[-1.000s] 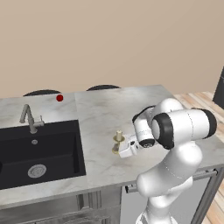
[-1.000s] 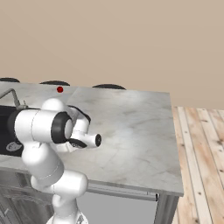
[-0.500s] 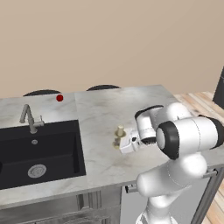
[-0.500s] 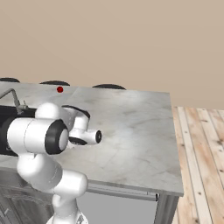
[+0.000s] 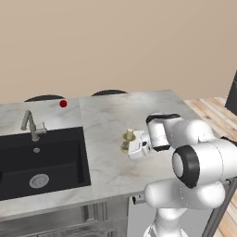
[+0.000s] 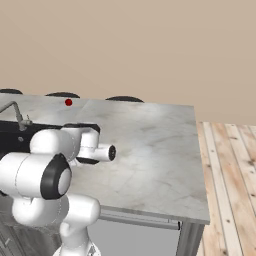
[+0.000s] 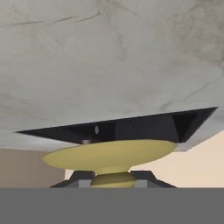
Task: Pick the candle and candle from the dining table and place them in the open cabinet. Close the cabinet after placing the objects.
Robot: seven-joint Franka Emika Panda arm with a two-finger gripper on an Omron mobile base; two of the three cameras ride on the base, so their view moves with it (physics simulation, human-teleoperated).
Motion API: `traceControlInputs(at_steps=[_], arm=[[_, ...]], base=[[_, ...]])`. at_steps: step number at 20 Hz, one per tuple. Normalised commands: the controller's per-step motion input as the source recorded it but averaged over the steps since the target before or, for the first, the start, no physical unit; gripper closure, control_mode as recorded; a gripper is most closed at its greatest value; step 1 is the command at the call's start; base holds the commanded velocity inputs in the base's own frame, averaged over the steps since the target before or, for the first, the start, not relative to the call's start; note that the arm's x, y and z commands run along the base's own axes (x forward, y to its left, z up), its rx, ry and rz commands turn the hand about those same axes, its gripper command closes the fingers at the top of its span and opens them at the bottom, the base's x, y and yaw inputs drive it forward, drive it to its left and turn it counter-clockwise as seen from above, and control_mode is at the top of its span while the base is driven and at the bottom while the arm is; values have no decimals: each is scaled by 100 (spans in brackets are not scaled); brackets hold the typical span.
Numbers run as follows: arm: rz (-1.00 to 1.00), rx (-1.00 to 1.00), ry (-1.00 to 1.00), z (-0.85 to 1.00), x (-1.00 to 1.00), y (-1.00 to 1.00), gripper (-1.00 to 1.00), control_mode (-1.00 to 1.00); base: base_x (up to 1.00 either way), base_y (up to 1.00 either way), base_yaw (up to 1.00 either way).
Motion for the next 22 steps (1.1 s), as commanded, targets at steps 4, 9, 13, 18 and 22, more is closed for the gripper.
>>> traceControlInputs(at_steps=[4, 9, 13, 18, 22], arm=[[0, 2, 10, 44, -9, -12, 100, -100], [-1, 1, 17, 46, -1, -11, 100, -100], [-2, 0, 13, 46, 0, -10, 100, -100], [0, 4, 1, 43, -1, -16, 100, -100], [-1, 4, 0, 33, -1, -15, 100, -100]], base=[[0, 0, 0], [0, 0, 0], [0, 0, 0], [0, 0, 0], [0, 0, 0]])
